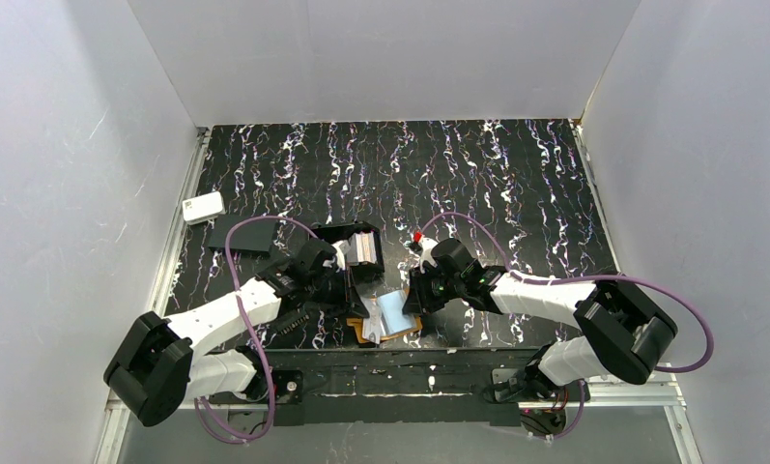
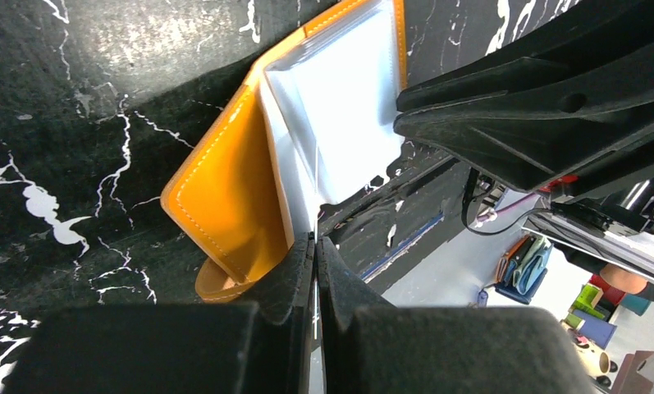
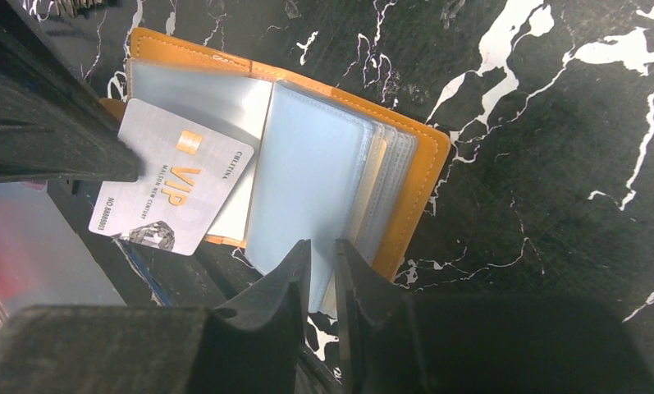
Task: Put the credit cards into the card holder
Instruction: Insert the credit card into the card holder.
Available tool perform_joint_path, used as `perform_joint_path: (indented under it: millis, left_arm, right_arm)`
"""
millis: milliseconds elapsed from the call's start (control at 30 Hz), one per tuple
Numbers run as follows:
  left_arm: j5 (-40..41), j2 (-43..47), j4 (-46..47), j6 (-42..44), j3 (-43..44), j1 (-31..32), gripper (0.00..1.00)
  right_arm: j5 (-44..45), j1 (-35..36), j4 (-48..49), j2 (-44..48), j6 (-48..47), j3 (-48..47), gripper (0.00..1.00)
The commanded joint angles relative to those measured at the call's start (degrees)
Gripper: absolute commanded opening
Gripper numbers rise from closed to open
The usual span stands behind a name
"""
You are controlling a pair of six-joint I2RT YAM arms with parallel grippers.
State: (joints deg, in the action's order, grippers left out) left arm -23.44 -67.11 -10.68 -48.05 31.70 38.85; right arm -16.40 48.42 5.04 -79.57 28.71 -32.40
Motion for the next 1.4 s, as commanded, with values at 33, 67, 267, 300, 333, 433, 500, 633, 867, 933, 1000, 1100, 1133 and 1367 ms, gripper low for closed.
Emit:
perform_joint_path:
  millis: [33,67,267,300,333,433,500,633,867,933,1000,1100,1133,1367]
  left_arm:
    - [1.7,0.6,-1.1,-0.6,-1.6,0.2,0.0]
    - [1.7,0.4,-0.7,-1.3,-1.8,0.3,0.0]
    - [0.7,-0.7,3.2,-2.9,-2.9,0.2,0.0]
    - [0.6,-0.8,3.5,-2.8,-3.0,0.2,0.0]
    - [0.6,-1.0,3.7,-2.7,-3.0,0.2,0.0]
    - [0.4,-1.0,5.3,-2.9,-3.6,0.2,0.0]
    - [0.2,-1.0,6.5,-3.0,-4.2,0.2,0.0]
    - [0.3,0.2,7.2,-3.2,-4.6,0.2,0.0]
    - [1.0,2.7,5.4,-2.5,-4.1,0.2,0.0]
    - [0.8,2.0,5.6,-2.5,-4.0,0.2,0.0]
    - [0.5,1.1,6.0,-2.8,-4.1,0.2,0.0]
    - [0.5,0.6,6.0,-2.9,-4.1,0.2,0.0]
    - [0.6,0.6,5.9,-2.9,-4.1,0.2,0.0]
    - [-0.2,0.5,8.7,-3.7,-5.7,0.2,0.0]
  right_arm:
    - [4.1,-0.3,-2.8,-0.4,-1.2,0.5,0.26]
    - [4.2,-0.3,-2.9,-0.3,-1.2,0.6,0.26]
    - [4.4,-0.3,-3.1,0.0,-1.2,0.6,0.26]
    - [4.4,-0.3,-3.1,0.1,-1.2,0.6,0.26]
    - [4.4,-0.3,-3.2,0.2,-1.2,0.7,0.26]
    - [4.4,-0.3,-3.3,0.7,-1.2,0.8,0.26]
    - [4.4,-0.3,-3.3,0.9,-1.2,0.8,0.26]
    - [4.2,-0.3,-3.1,0.8,-1.1,0.8,0.26]
    - [3.8,-0.3,-2.9,0.3,-1.1,0.6,0.26]
    - [3.7,-0.3,-2.8,0.2,-1.0,0.5,0.26]
    - [3.7,-0.3,-2.8,0.1,-1.0,0.5,0.26]
    - [3.6,-0.3,-2.8,0.2,-0.9,0.5,0.26]
    - [3.6,-0.3,-2.9,0.2,-0.9,0.4,0.26]
    - [3.5,-0.3,-3.1,0.1,-1.1,0.1,0.26]
